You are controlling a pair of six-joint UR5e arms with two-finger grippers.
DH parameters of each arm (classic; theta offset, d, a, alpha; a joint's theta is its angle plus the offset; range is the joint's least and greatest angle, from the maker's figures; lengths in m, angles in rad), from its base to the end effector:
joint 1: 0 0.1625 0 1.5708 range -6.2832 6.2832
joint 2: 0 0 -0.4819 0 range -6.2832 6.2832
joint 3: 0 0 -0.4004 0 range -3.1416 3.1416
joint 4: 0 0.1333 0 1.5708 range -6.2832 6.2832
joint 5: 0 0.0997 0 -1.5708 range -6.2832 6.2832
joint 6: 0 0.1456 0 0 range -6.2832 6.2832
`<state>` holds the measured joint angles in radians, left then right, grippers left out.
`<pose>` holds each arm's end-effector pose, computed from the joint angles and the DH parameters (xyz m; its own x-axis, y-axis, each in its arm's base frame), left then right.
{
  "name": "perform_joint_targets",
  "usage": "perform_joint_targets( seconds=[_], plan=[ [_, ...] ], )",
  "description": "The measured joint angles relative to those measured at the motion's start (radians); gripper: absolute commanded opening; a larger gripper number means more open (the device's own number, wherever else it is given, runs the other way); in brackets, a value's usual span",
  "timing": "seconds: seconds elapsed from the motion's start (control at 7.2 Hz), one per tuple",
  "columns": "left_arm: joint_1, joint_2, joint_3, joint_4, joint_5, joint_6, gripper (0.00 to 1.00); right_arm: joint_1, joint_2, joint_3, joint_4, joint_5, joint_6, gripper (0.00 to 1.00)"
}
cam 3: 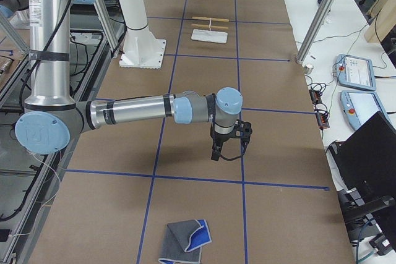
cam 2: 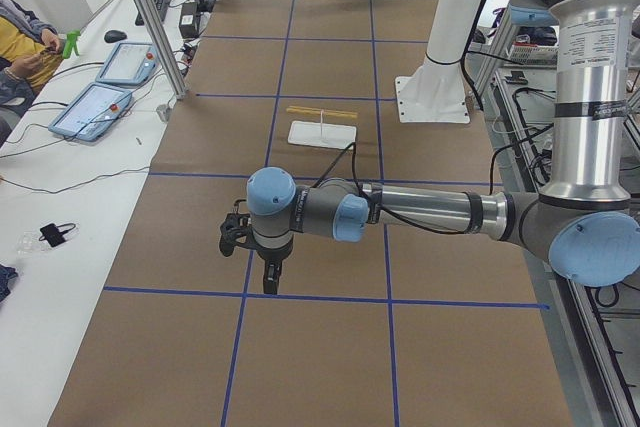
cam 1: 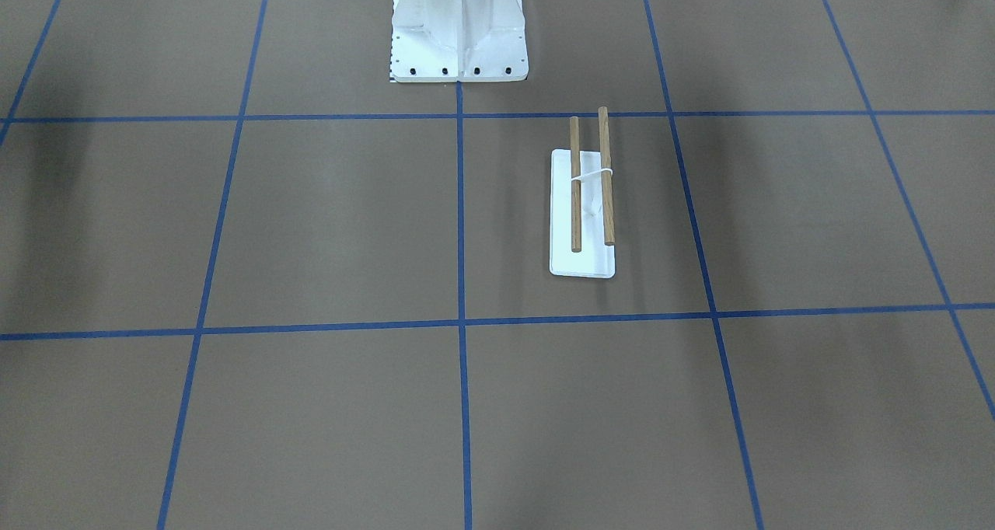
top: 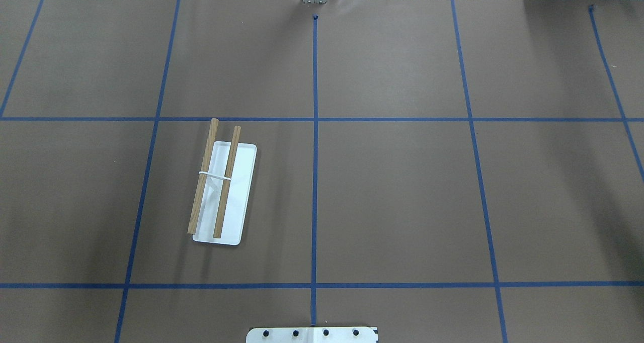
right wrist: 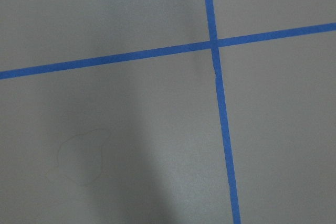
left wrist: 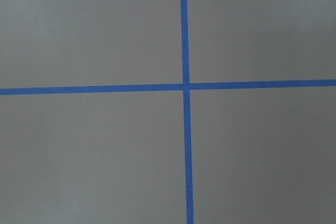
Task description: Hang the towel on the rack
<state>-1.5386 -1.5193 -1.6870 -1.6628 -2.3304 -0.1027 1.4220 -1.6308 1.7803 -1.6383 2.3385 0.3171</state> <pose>-0.0173 -0.4905 0.7066 0.7207 0.0289 -0.6926 0.0423 0.9954 0.0855 -0.0386 -0.4745 0.6801 0.7141 0.1525 0.6832 -0.0789 0.9873 -0.1380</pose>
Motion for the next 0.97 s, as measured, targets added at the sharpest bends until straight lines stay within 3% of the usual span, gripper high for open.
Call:
perform_joint_targets(
  seconds=[0.97],
  plan=[
    [0.0, -0.003, -0.002, 0.0, -0.001, -0.005, 0.98, -0.001, 0.021, -0.005, 0.0, 0.008, -0.004, 1.0]
  ],
)
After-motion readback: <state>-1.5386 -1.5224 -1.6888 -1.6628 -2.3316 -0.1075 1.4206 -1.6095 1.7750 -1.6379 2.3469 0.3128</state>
